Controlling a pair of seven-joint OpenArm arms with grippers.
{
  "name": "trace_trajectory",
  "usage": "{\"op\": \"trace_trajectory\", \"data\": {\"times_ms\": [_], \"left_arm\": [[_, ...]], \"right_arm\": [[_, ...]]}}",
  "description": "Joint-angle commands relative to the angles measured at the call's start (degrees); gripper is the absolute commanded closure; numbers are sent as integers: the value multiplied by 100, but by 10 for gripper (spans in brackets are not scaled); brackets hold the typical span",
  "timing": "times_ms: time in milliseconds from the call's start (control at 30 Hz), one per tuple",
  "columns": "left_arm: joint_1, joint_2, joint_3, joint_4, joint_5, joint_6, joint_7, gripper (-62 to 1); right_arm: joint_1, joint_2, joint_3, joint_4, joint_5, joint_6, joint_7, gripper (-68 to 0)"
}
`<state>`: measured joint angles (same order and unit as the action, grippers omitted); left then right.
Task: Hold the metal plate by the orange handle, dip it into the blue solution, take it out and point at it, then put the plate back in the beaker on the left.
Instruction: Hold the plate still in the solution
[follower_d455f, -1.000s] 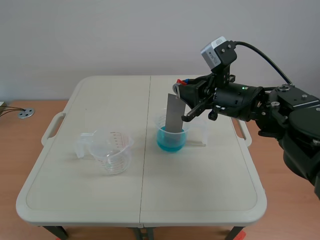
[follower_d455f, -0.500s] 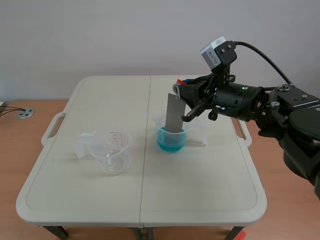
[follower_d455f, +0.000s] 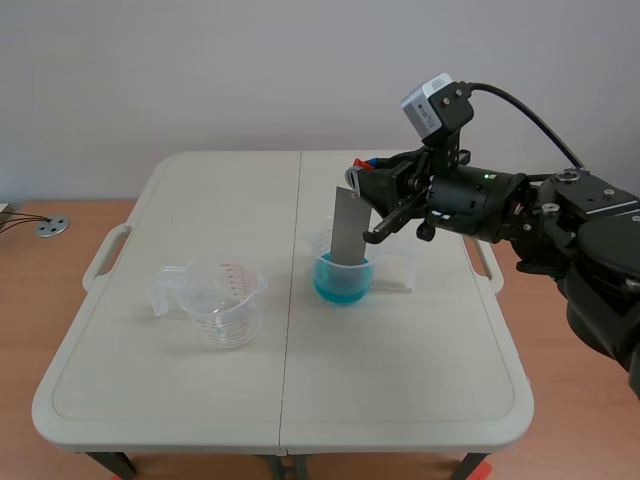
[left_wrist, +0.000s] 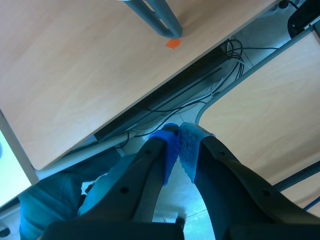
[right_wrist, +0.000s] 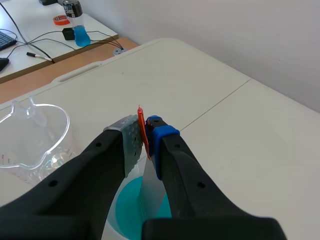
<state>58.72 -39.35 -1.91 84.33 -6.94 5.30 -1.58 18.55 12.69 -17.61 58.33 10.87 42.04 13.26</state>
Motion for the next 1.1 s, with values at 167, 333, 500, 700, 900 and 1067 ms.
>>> {"op": "trace_trajectory", "data": {"times_ms": [167,333,500,700,900,1067], "left_arm": [[28,28,-48,74,-11,-39,-28,-27],[28,28,-48,74,-11,-57,-31,-27],[26,28,-48,74,-11,-57,-31,-27],[26,28,-48,74,-11,-57,-31,-27],[26,28,-48,74,-11,-76,-31,-27],[26,28,-48,74,-11,-76,-31,-27]], "right_arm": [[157,-2,24,-2,-20,68,4,-13],[157,-2,24,-2,-20,68,4,-13],[157,-2,24,0,-20,68,44,-13],[144,-2,24,0,-20,68,175,-13],[142,-2,24,70,-17,68,192,-13],[133,-2,24,199,-20,68,186,-13]]}}
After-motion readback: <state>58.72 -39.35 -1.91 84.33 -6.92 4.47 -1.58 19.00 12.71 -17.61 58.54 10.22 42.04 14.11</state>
